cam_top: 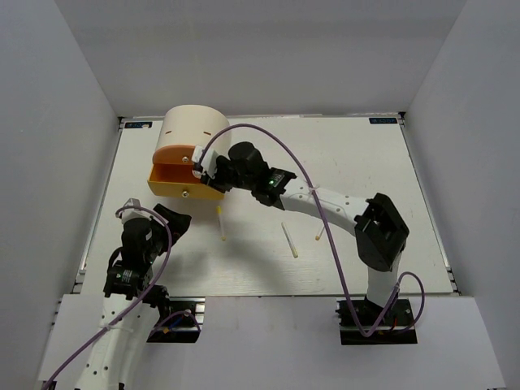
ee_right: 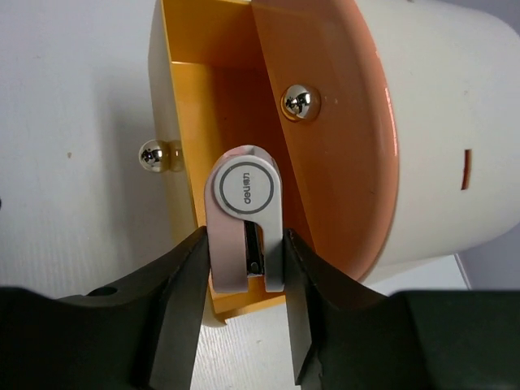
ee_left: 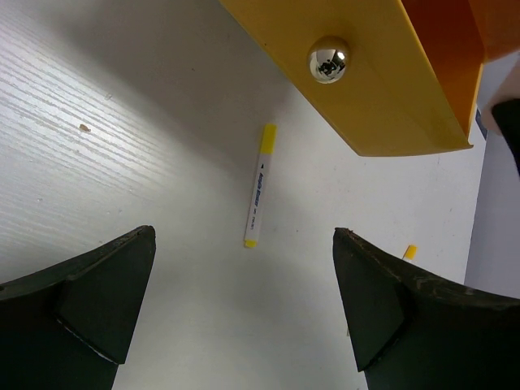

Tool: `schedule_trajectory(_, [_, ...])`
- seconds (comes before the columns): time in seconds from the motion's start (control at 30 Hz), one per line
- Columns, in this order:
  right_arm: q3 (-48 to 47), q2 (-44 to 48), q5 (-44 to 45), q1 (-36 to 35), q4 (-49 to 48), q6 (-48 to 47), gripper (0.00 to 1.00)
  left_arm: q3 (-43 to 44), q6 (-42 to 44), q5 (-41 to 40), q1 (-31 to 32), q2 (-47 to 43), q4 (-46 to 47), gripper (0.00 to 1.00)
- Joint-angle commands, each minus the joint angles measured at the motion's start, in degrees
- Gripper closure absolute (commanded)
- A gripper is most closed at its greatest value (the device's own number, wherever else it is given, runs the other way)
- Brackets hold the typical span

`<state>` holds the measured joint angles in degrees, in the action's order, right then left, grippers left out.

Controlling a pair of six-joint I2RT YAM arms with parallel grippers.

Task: Sort the stationery into containers
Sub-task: Place the stapler in the drawer, then close the drawer in the storage box.

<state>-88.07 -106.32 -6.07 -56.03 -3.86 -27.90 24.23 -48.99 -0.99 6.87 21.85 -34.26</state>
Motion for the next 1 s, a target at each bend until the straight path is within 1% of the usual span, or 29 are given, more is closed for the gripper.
schedule_trajectory(0.0, [-3.9, -1.0, 3.5, -0.4, -5.0, -0.9, 0.54, -0.1, -0.2, 0.4, -0.3, -0.5, 0.5, 0.0])
schedule_trajectory(0.03, [-4.0, -1.3, 3.7, -0.2, -5.1, -1.1, 0.52, -0.1, -0.2, 0.4, -0.3, -0.5, 0.5, 0.0])
schedule_trajectory(0.07, [-4.1, -1.4, 3.9, -0.2, -5.1, -1.3, 0.46, -0.1, -0.2, 0.4, -0.3, -0.5, 0.5, 0.0])
schedule_trajectory(0.17, [-4.0, -1.6, 3.8, -0.2, -5.0, -1.4, 0.37, -0.1, -0.2, 0.4, -0.3, -0.5, 0.5, 0.0])
schedule_trajectory(0.2, [-3.9, -1.3, 3.8, -0.2, -5.1, -1.3, 0.29, -0.1, -0.2, 0.4, -0.3, -0.5, 1.0, 0.0])
schedule_trajectory(0.33, [-3.2, 0.4, 3.3, -0.2, -5.5, -0.5, 0.28, -0.6, -0.2, 0.9, -0.3, -0.5, 2.3, 0.0])
schedule_trajectory(0.37, [-3.3, 0.7, 3.3, -0.3, -5.5, -0.1, 0.3, -0.6, -0.2, 0.9, -0.3, 0.1, 2.9, 0.04])
schedule_trajectory(0.4, [-3.2, 2.0, 3.1, -0.3, -5.2, 0.4, 0.34, -0.6, -0.2, 0.9, -0.3, 0.1, 3.4, 0.05])
schedule_trajectory(0.43, [-3.3, 2.4, 2.9, -0.2, -5.0, 0.8, 0.42, -0.6, -0.2, 1.4, -0.3, 0.1, 4.6, 0.07])
schedule_trajectory(0.5, [-3.4, 4.5, 2.3, -0.1, -4.7, 1.8, 0.53, -0.6, 0.5, 1.4, -0.3, 1.4, 6.5, 0.2])
schedule_trajectory(0.53, [-3.2, 5.2, 1.7, 0.0, -3.2, 3.2, 0.66, -0.6, 1.6, 2.2, -0.3, 2.0, 7.7, 0.26])
schedule_trajectory(0.57, [-2.4, 6.0, 1.0, 0.0, -2.7, 3.7, 0.72, -0.6, 2.4, 3.0, -0.3, 2.5, 10.0, 0.39])
schedule_trajectory(0.6, [-1.9, 7.4, 0.7, 0.1, -1.3, 4.0, 0.78, -0.6, 3.5, 3.0, -0.3, 3.2, 11.0, 0.46])
schedule_trajectory(0.63, [-1.5, 8.1, 0.7, 0.3, 0.0, 4.3, 0.91, -0.6, 5.9, 3.8, -0.3, 4.9, 12.1, 0.51])
schedule_trajectory(0.67, [0.3, 9.4, 1.1, 0.5, 0.6, 5.6, 0.97, -0.1, 7.3, 4.6, -0.3, 6.1, 13.9, 0.55])
schedule_trajectory(0.7, [1.1, 10.7, 1.1, 0.6, 1.4, 6.0, 1.0, -0.1, 9.0, 5.6, -0.3, 7.2, 14.7, 0.57])
schedule_trajectory(0.73, [1.8, 11.3, 1.3, 0.7, 2.4, 6.8, 1.0, -0.1, 12.7, 6.2, -0.3, 8.5, 15.7, 0.57])
schedule_trajectory(0.77, [4.2, 12.5, 1.8, 1.3, 3.4, 7.4, 0.97, 0.6, 14.5, 6.2, -0.3, 11.0, 17.1, 0.56])
schedule_trajectory(0.83, [5.8, 14.4, 2.8, 2.2, 3.8, 7.7, 0.86, 2.0, 18.1, 6.8, 0.2, 13.6, 17.8, 0.49])
schedule_trajectory(0.87, [8.5, 15.5, 3.4, 2.7, 7.0, 7.7, 0.8, 3.4, 21.1, 6.8, 0.2, 14.7, 17.8, 0.45])
schedule_trajectory(0.9, [9.7, 16.9, 4.4, 3.5, 7.5, 7.8, 0.76, 3.9, 22.3, 6.8, 0.2, 16.6, 17.8, 0.4])
schedule_trajectory(0.93, [11.5, 17.5, 4.6, 4.7, 8.3, 7.9, 0.72, 4.4, 23.6, 6.8, 0.2, 17.4, 18.5, 0.37])
schedule_trajectory(0.97, [12.5, 18.5, 4.9, 5.3, 9.9, 8.0, 0.66, 5.1, 25.6, 6.0, 0.2, 18.1, 18.5, 0.35])
